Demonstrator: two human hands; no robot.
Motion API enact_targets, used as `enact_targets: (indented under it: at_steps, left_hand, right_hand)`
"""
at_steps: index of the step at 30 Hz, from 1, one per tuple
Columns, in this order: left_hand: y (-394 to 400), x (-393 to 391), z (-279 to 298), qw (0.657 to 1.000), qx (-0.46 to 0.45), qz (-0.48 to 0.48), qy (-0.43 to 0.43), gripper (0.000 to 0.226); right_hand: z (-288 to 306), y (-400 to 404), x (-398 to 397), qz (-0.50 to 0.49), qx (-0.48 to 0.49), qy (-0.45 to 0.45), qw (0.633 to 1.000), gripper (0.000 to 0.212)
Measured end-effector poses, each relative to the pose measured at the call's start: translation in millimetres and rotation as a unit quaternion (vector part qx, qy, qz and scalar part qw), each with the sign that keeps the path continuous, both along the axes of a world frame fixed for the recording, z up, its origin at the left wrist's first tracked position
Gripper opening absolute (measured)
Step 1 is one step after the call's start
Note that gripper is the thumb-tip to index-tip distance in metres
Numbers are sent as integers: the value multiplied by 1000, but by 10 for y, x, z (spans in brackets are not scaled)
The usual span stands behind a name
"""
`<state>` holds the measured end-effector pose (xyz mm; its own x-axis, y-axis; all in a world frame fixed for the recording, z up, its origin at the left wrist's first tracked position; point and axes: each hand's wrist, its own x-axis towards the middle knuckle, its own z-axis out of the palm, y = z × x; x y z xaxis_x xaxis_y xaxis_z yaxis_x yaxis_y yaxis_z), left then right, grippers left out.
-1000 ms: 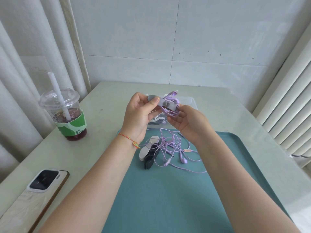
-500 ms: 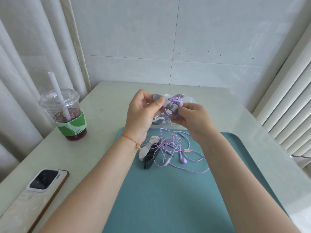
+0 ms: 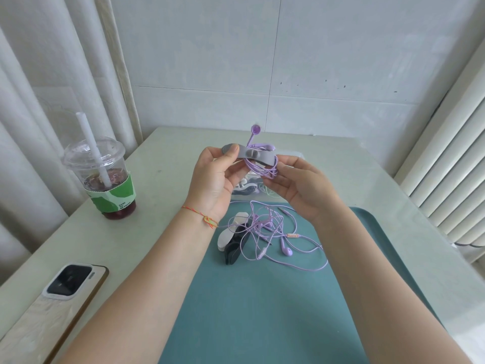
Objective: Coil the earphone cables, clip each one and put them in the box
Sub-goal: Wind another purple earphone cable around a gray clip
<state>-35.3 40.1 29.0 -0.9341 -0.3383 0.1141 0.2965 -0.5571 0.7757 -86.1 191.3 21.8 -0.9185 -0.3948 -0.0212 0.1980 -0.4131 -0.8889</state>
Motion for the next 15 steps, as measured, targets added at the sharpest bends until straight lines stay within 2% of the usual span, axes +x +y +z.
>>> enact_targets:
  at_steps: [3,10,15]
  left_hand:
    - [-3,14,13,1000,-4,-11,4,10]
    - [-16,11,35,1000,-9,24,-13,19]
    - [30,3,6,995,-72,74,11,25]
  right_hand:
    - [13,-8,6,7,-9,-14,1000,16]
    - [24,-35,36,-26,68,57,996,16]
    - [32,-49,35,-49,80,40,995,15]
